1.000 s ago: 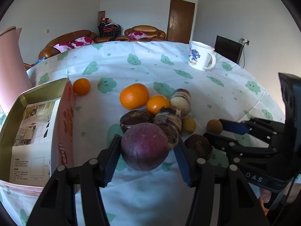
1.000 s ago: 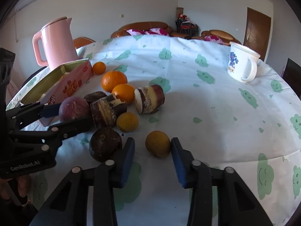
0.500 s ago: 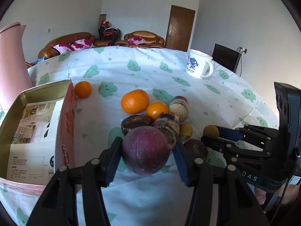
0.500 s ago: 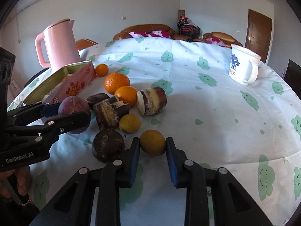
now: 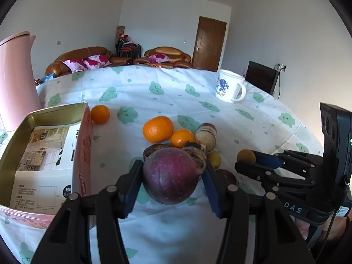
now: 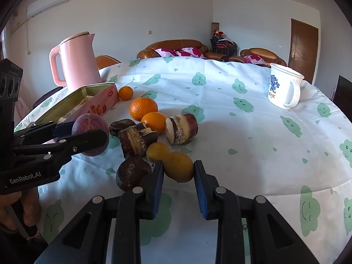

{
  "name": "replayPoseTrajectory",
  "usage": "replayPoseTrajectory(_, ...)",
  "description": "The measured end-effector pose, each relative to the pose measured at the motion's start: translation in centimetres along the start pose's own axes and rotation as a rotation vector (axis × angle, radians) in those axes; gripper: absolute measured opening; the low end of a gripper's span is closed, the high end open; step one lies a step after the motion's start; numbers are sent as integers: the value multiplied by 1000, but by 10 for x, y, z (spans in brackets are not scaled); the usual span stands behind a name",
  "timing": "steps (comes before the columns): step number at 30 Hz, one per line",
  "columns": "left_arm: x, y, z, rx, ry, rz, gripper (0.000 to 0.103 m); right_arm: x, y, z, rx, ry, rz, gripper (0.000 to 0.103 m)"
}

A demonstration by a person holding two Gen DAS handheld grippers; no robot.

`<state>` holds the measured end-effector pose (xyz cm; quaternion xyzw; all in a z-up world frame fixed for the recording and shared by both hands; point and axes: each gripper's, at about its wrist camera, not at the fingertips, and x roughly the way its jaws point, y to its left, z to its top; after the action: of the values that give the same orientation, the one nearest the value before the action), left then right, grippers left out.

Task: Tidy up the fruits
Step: 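Lift the purple fruit with the left gripper while the right gripper lifts the yellow-brown fruit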

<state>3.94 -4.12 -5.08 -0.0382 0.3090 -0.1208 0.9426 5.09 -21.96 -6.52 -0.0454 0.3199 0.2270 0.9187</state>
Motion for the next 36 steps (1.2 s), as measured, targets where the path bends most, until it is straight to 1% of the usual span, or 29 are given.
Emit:
replayPoseTrajectory(11,-8,0,-1,5,-49,3,55,-9,1,-2,-8,-52,13,29)
replayPoseTrajectory(24,-12,-1,-1,5,-73,-1,55,-14,1,-4,-10,-79,22,29)
replayPoseTrajectory(36,-22,-3,-3,24,-130,23,55,-22,1,-6,-14,-131,27,29)
